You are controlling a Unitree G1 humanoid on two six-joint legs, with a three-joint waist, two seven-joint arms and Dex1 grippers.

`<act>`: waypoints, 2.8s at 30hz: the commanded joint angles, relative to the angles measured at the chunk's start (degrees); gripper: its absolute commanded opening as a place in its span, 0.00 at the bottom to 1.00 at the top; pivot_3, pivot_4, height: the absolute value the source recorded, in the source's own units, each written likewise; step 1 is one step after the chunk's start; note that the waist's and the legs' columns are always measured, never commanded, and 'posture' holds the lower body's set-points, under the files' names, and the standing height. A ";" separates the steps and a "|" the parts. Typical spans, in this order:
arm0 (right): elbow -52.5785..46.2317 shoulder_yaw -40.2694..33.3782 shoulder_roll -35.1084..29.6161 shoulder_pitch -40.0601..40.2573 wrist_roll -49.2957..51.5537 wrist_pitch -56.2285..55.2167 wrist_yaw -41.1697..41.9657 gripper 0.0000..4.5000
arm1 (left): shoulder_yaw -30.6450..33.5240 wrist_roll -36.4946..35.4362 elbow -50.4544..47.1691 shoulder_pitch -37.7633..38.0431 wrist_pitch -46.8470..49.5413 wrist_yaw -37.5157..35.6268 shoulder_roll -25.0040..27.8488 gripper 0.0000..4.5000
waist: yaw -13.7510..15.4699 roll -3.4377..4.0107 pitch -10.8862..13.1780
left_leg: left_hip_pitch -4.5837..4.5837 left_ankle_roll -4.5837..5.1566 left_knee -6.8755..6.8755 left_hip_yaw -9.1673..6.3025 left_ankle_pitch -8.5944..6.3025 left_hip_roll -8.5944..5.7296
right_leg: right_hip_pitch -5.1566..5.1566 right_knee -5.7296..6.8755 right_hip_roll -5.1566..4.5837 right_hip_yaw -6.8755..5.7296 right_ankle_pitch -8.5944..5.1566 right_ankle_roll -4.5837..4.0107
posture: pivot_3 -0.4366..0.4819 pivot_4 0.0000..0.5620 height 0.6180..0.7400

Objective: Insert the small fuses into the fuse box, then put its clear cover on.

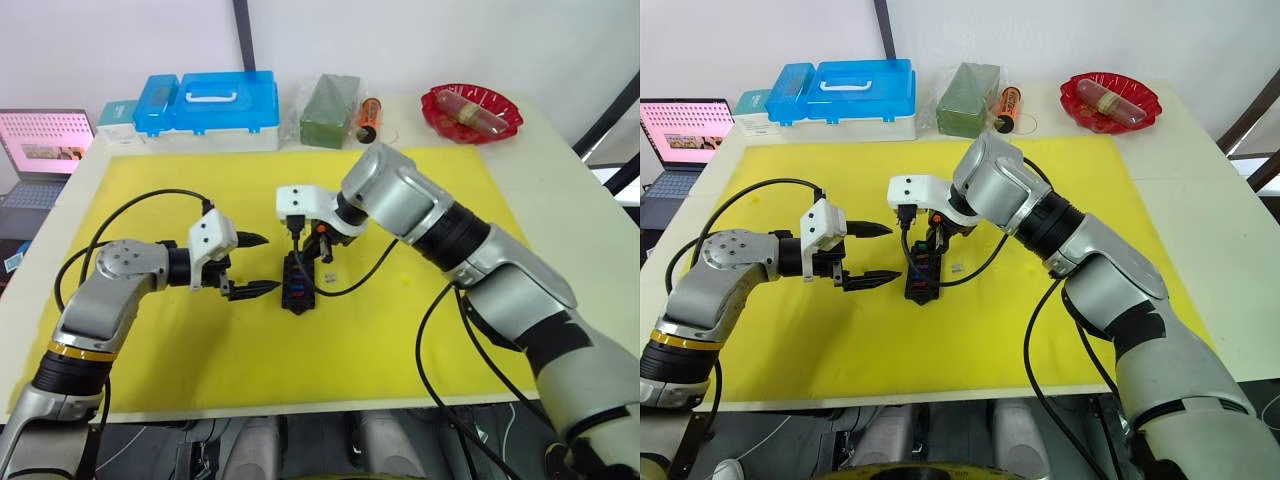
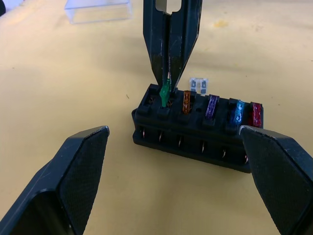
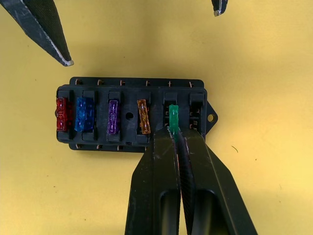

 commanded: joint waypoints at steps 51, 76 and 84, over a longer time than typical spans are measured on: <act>-4.27 -5.16 1.32 -3.11 -0.92 6.00 3.50 0.34 | 0.78 0.25 -1.40 0.01 -1.88 1.18 -1.04 1.00 | -0.01 0.01 -0.04 | 0.05 -0.01 -0.01 -0.01 0.00 0.00 | 0.03 0.03 0.00 0.00 0.00 -0.01 | 0.48 0.27 1.00; -24.32 -31.23 3.40 29.45 15.88 -5.05 -19.68 0.25 | 2.33 -0.65 -3.24 0.98 -0.16 2.39 0.04 1.00 | 0.04 -0.01 -0.05 | 0.05 0.00 0.00 -0.01 0.00 0.00 | 0.05 0.04 -0.01 0.00 0.01 -0.01 | 0.48 0.27 1.00; -21.26 -30.81 4.31 32.29 17.56 -6.61 -22.17 0.00 | 2.09 -0.73 -3.04 0.55 0.22 2.21 0.04 1.00 | 0.06 -0.01 -0.05 | 0.05 0.00 0.00 -0.01 0.00 0.00 | 0.06 0.04 -0.01 0.00 0.01 -0.01 | 0.48 0.27 1.00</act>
